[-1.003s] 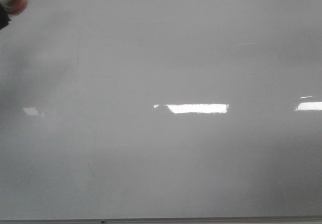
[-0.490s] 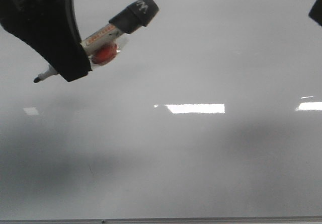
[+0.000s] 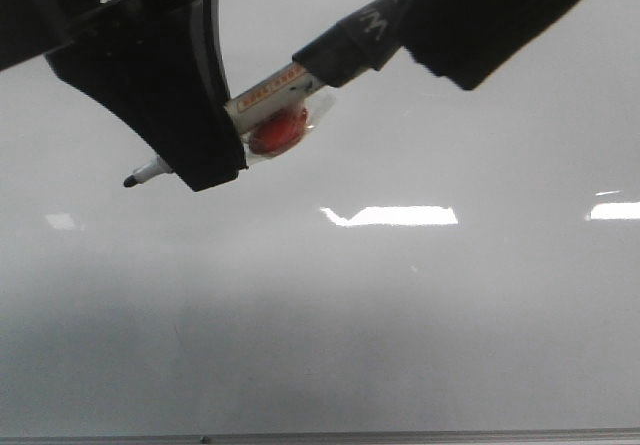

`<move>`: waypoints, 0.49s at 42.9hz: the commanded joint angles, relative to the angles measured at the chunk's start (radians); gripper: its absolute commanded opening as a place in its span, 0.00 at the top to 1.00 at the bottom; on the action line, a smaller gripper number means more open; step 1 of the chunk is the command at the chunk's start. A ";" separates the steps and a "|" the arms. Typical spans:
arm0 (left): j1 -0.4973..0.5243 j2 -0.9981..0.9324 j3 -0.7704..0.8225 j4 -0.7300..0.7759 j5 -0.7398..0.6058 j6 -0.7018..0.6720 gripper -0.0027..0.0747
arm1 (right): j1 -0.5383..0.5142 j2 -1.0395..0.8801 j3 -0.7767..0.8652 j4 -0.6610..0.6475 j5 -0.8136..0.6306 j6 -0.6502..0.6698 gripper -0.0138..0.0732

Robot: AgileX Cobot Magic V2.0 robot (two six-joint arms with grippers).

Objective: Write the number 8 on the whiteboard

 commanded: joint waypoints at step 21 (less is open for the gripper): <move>-0.012 -0.032 -0.035 -0.039 -0.065 0.002 0.99 | 0.066 0.053 -0.056 0.062 -0.071 -0.016 0.57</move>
